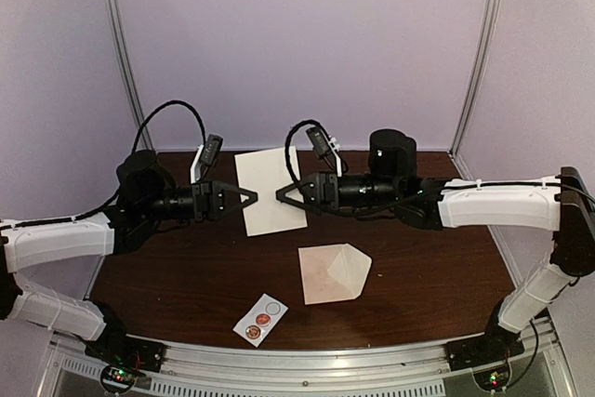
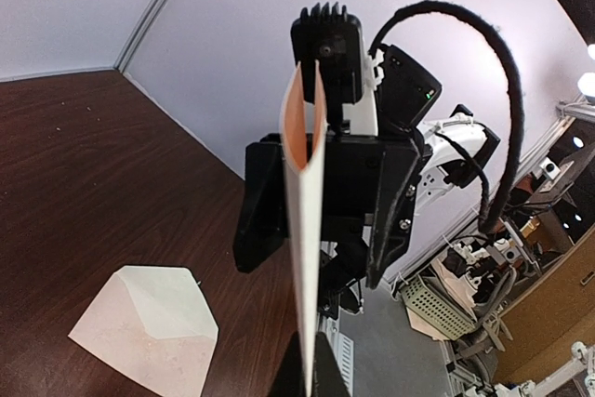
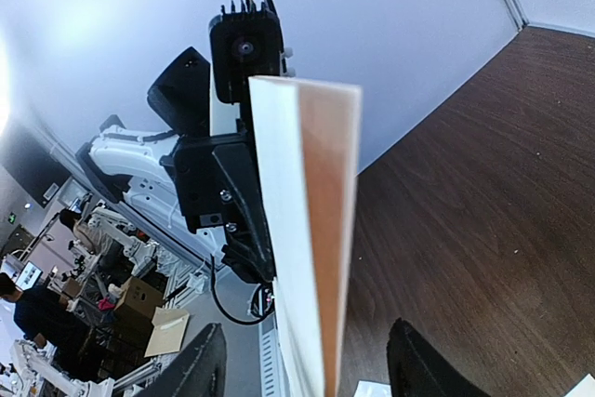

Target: Place the letter into the envelope and seal it

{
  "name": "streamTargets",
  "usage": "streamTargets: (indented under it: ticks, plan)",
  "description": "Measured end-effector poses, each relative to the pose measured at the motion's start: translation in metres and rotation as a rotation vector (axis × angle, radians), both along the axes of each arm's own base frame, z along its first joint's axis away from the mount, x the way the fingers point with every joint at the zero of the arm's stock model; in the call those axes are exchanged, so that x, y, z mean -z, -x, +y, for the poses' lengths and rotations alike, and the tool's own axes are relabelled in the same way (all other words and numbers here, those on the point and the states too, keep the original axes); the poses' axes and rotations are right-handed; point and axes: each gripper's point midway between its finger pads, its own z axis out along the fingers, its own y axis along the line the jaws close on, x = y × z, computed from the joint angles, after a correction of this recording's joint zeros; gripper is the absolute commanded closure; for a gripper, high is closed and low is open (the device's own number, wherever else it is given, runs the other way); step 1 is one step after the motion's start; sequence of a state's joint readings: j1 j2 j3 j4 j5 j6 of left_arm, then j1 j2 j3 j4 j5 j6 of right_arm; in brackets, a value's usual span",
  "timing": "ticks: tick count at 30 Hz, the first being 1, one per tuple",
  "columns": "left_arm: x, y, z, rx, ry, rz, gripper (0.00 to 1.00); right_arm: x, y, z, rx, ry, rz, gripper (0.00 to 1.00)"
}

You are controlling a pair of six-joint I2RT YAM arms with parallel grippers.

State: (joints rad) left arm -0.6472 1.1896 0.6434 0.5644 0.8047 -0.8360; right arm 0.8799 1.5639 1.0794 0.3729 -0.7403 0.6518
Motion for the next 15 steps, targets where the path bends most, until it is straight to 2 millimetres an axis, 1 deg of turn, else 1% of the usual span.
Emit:
streamTargets:
  ticks: [5, 12, 15]
  plan:
    - [0.000, 0.000, 0.000, 0.000, 0.000, -0.001, 1.00, -0.008, 0.008, 0.005, -0.040, -0.038, 0.005, 0.58]
    - [0.001, 0.000, 0.000, 0.000, -0.005, 0.005, 1.00, -0.008, 0.015, 0.009, -0.070, -0.046, 0.002, 0.66]
    - [0.002, -0.001, -0.001, 0.000, -0.007, 0.009, 1.00, -0.010, 0.015, 0.012, -0.073, -0.043, -0.010, 0.71]
